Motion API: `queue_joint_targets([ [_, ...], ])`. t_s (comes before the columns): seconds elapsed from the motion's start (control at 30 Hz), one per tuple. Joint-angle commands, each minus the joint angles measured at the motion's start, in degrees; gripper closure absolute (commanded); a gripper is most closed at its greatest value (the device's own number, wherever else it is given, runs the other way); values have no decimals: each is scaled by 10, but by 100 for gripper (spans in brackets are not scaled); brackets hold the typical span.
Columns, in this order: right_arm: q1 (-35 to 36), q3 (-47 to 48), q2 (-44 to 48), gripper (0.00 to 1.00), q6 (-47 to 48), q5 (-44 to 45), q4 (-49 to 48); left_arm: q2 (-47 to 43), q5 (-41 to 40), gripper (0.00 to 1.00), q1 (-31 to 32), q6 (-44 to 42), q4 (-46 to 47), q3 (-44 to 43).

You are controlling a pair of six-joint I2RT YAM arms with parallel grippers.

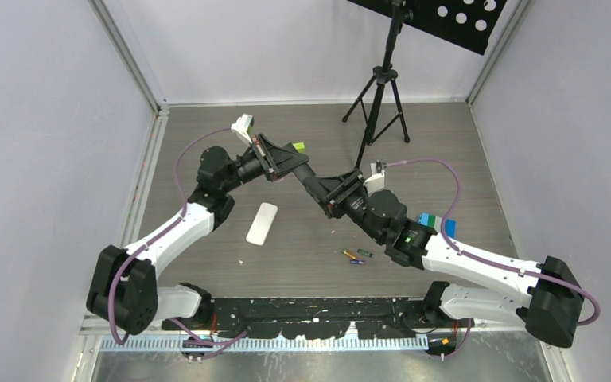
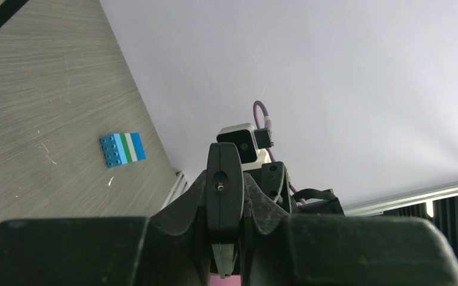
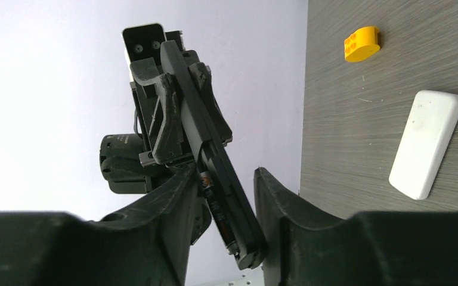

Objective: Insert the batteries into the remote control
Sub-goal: Load the battery into the remote control.

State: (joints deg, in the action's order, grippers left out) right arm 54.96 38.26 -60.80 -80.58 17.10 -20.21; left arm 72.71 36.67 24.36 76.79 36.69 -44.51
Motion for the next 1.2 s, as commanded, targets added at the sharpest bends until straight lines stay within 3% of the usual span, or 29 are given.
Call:
queue_joint_targets([
  [0.0,-9,-8,1,60,-6,-11,-50,0,2,100,1,35,60,-14],
  [0.2,-13,-18,-18,76,32,-49,-94,2,-7,100,1,83,82,-18],
  [0.37,-13,-33,-31,79,51,-70,-120,-4,-10,100,1,86,76,-24],
  [0.4,-13,-33,-31,75,53,-73,-121,-4,-9,100,1,80,74,-25],
  [0.6,-28,-32,1,32,75,-80,-111,1,9,100,1,18,51,-20],
  [0.77,-53,-42,49,17,96,-96,-101,17,35,100,0,-6,70,-9],
  [0.9,-63,-55,74,19,104,-107,-102,27,47,100,0,-4,89,-7],
  [1.17,-73,-59,63,45,128,-132,-94,29,50,100,0,-2,96,-10],
])
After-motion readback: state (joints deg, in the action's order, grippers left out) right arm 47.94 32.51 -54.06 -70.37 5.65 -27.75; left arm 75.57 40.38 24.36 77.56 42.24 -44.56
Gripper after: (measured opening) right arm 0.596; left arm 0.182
